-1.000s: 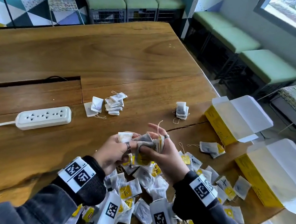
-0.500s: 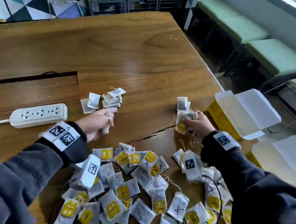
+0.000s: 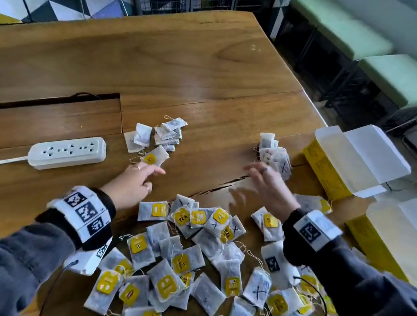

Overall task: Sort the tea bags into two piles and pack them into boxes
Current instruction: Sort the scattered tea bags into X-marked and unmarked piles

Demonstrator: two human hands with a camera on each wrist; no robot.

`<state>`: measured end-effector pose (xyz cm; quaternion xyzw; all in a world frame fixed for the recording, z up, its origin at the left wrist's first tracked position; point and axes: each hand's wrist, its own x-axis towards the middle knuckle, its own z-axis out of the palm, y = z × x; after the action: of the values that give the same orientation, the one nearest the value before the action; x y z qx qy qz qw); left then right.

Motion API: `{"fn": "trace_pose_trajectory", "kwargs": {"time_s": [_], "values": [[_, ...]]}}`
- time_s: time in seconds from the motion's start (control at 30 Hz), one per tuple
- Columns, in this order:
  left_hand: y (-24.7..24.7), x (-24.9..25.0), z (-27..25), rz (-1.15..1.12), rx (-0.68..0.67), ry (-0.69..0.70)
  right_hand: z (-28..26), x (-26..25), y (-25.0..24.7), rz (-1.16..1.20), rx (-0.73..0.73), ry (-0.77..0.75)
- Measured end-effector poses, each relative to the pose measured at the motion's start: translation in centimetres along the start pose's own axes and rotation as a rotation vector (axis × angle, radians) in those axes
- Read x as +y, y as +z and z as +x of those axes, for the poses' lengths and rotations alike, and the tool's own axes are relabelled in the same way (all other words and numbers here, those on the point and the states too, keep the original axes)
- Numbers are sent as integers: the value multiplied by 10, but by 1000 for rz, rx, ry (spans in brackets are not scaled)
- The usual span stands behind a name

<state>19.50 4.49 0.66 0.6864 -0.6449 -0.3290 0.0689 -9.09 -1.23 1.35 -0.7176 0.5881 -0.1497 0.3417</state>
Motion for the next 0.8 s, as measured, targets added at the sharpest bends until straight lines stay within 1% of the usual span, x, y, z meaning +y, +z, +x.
{"fn": "trace_pose_trajectory", "kwargs": {"time_s": [0.07, 0.1, 0.17, 0.2, 0.23, 0.3, 0.37, 0.4, 0.43, 0.47, 0.5, 0.57, 0.6, 0.63, 0.7, 0.77, 0.8], "values": [[9, -4, -13, 5, -75, 46, -19, -8, 14, -54, -186, -99], [14, -5, -17, 5, -85, 49, -28, -12, 21, -112, -268, -138], [22, -7, -22, 1, -58, 45, -43, -15, 34, -251, -394, -192], [24, -7, -22, 4, -47, 40, -47, -15, 39, -309, -424, -207], [25, -6, -23, 12, -46, 28, -48, -14, 43, -355, -425, -217], [24, -4, -23, 40, -67, -28, -46, -12, 46, -410, -374, -244], [20, -5, -23, 47, -66, -76, -45, -11, 44, -443, -336, -236], [18, -6, -23, 3, -53, -85, -44, -10, 43, -455, -317, -231], [15, -6, -24, -90, -38, -93, -45, -9, 41, -454, -292, -223], [12, -5, -25, -231, -27, -108, -46, -7, 40, -427, -254, -223], [8, -3, -28, -433, -21, -136, -48, -7, 38, -368, -200, -227], [2, 3, -35, -979, -54, -228, -51, -6, 34, -171, -87, -193], [0, 6, -38, -1242, -84, -256, -52, -4, 31, -42, -52, -138], [-3, 9, -41, -1439, -109, -278, -53, -3, 29, 92, -29, -72], [-8, 14, -45, -1666, -177, -307, -55, -3, 26, 394, -21, 55], [-11, 19, -46, -1783, -262, -301, -58, -5, 25, 775, -49, 211], [-11, 21, -46, -1804, -287, -297, -61, -6, 25, 949, -64, 301]]}}
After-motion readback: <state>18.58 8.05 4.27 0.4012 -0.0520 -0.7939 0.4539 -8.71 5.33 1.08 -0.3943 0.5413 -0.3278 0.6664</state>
